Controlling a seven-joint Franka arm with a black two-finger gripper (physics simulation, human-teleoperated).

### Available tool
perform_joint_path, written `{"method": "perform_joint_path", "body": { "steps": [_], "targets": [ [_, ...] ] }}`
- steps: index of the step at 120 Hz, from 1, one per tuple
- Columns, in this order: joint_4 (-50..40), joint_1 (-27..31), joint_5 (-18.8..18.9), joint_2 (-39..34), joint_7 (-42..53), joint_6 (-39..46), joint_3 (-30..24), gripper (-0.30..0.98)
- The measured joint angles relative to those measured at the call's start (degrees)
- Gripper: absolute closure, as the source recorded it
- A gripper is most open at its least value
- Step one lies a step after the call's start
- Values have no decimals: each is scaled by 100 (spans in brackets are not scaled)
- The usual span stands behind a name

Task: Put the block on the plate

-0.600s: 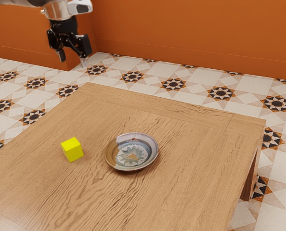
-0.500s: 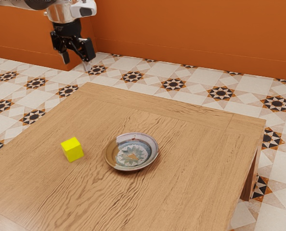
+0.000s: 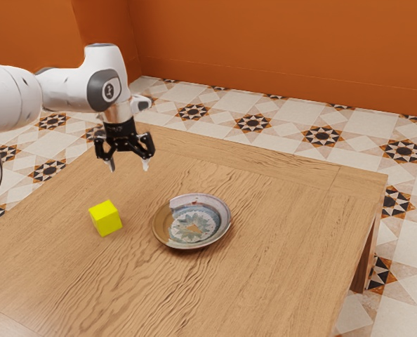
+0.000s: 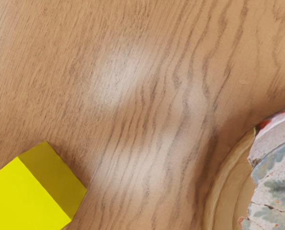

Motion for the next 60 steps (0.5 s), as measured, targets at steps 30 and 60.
{"method": "perform_joint_path", "body": {
  "steps": [30, 60],
  "targets": [
    [-97, 10, -220, 308, -1112, 767, 19, 0],
    [-270, -1, -251, 310, -1979, 831, 246, 0]
  ]
}}
